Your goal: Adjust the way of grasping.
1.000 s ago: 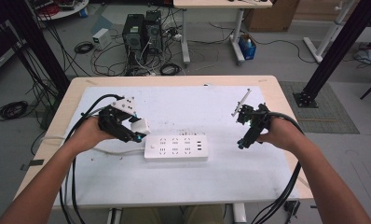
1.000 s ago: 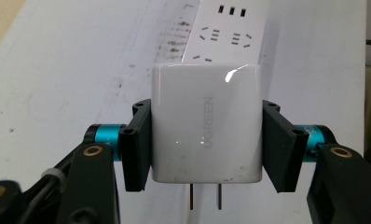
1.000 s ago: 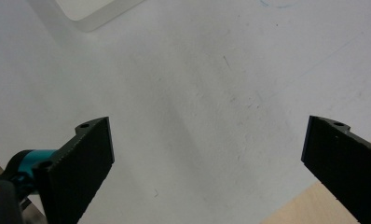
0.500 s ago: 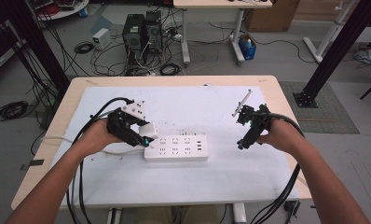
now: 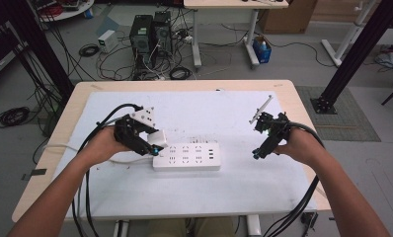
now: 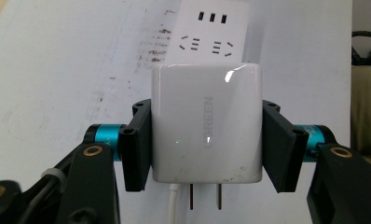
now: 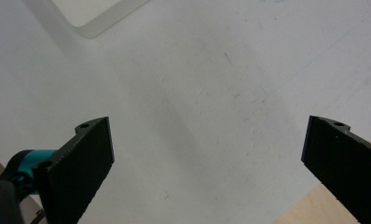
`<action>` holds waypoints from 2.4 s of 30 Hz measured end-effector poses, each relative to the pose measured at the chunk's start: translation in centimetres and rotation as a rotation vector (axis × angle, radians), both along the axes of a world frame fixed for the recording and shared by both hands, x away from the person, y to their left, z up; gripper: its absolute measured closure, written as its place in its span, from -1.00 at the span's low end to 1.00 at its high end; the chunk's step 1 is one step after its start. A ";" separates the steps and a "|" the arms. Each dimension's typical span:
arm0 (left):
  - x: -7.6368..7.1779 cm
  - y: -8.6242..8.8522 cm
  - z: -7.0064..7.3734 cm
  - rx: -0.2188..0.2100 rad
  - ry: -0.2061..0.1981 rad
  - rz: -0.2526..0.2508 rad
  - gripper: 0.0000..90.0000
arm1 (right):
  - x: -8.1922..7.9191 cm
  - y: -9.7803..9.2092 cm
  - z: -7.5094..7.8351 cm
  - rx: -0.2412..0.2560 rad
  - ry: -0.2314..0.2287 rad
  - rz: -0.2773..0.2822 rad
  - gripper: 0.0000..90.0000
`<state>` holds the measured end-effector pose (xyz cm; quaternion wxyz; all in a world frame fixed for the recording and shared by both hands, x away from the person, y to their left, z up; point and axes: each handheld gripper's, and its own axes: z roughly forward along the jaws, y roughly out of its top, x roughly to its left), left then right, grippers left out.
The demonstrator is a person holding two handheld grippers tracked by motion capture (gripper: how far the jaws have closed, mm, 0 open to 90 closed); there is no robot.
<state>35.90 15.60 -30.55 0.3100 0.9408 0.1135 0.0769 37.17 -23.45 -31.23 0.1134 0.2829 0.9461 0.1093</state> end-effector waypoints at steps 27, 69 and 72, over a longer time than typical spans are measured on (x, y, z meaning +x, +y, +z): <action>0.3 0.2 -0.2 0.015 -0.006 0.031 -0.05 | 0.5 -2.1 -1.5 0.387 0.158 -0.225 -0.97; 0.0 -6.6 -0.8 0.004 -0.042 -0.047 -0.05 | -0.5 -1.2 -3.4 0.930 0.501 -0.463 -0.96; -0.2 -7.3 -1.0 0.006 -0.041 -0.061 -0.05 | -0.5 -0.6 -3.4 0.958 0.519 -0.456 -0.96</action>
